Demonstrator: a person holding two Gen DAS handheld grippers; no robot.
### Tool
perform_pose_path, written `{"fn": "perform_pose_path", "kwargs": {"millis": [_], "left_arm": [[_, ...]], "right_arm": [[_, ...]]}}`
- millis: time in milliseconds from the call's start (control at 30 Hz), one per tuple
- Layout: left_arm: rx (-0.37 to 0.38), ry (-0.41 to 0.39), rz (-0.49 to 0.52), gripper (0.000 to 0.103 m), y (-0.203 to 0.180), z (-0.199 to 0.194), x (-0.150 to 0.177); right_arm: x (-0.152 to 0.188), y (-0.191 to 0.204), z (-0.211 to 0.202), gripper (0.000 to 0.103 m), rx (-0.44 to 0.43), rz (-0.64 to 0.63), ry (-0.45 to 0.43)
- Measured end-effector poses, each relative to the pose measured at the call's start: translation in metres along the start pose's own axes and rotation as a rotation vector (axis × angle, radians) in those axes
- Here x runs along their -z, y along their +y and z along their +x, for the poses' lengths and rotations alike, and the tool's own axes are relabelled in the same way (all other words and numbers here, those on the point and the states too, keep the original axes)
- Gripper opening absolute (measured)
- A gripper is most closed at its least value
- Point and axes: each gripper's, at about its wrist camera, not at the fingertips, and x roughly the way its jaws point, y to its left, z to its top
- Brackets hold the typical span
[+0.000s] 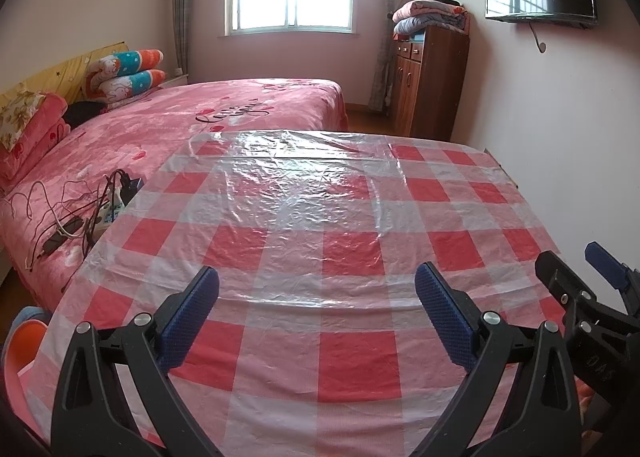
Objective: Collect trash
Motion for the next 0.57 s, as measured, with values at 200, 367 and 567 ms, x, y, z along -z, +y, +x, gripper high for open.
{"fn": "perform_pose_path", "kwargs": {"millis": [200, 367, 567], "left_arm": [[0.005, 0.014, -0.004, 0.099, 0.003, 0.005, 0.002], [-0.031, 0.120, -0.006, 0.099, 0.006, 0.030, 0.009], [-0.058, 0.212, -0.016, 0.099, 0.008, 0.053, 0.015]], "right_arm": [[0.001, 0.005, 0.008, 0.093, -0.002, -0.012, 0.027], [0.002, 0.005, 0.024, 0.093, -0.021, 0.003, 0.111], [0.008, 0.009, 0.054, 0.093, 0.005, -0.005, 0.263]]}}
